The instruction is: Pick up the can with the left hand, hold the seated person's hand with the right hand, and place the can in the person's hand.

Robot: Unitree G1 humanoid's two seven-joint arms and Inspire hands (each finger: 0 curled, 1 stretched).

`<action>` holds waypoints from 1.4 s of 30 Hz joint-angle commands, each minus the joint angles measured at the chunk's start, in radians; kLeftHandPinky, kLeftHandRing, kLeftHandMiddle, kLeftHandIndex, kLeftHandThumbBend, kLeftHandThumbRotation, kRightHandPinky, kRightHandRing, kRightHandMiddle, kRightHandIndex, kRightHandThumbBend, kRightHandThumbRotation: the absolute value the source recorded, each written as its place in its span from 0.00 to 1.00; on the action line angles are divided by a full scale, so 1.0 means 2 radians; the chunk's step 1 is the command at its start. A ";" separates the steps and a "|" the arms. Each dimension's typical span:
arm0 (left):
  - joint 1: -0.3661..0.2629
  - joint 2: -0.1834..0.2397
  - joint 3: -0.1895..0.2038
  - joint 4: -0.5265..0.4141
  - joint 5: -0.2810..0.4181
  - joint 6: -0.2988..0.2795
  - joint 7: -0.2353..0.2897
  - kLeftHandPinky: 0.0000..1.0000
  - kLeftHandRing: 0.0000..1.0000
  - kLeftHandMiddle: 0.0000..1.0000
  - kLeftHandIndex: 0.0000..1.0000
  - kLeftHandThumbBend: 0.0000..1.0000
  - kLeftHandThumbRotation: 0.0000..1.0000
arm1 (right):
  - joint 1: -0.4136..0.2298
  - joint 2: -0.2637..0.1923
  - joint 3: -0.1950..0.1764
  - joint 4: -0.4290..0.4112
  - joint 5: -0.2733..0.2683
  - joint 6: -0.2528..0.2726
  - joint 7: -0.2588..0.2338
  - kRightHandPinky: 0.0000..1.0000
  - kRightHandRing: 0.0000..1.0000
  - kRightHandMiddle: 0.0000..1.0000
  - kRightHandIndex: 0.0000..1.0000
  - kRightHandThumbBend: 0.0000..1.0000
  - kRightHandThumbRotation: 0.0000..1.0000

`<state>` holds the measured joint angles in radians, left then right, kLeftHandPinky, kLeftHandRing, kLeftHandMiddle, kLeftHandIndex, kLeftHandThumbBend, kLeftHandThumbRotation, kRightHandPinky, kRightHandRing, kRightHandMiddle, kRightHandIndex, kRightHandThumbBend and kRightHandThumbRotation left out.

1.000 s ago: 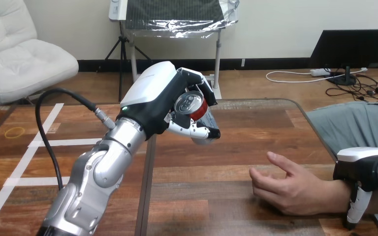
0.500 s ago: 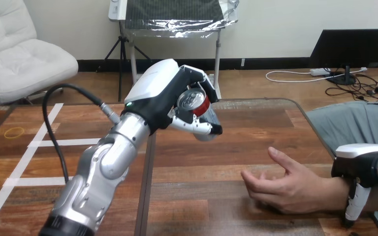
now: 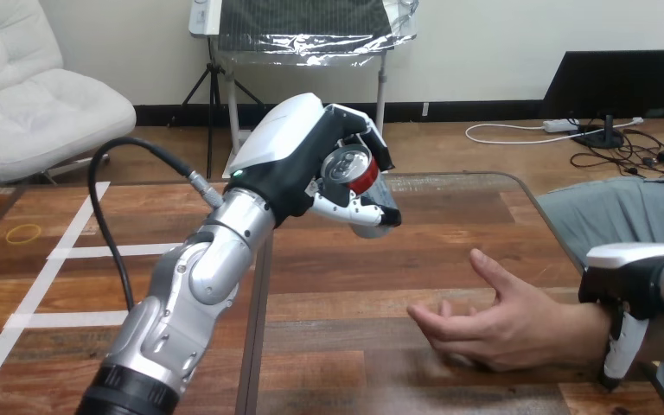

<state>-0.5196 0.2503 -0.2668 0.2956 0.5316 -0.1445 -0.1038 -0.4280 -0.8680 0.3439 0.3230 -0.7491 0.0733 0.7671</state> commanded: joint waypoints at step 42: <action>-0.097 -0.060 -0.043 0.072 0.022 -0.009 0.017 0.32 0.38 0.45 0.49 0.65 0.00 | -0.143 -0.001 -0.002 -0.025 -0.023 -0.018 0.018 0.36 0.47 0.55 0.49 0.73 0.00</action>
<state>-0.5799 0.1542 -0.3471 0.4220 0.5653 -0.1443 -0.1037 -0.5652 -0.8589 0.3484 0.2921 -0.7652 0.0479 0.8106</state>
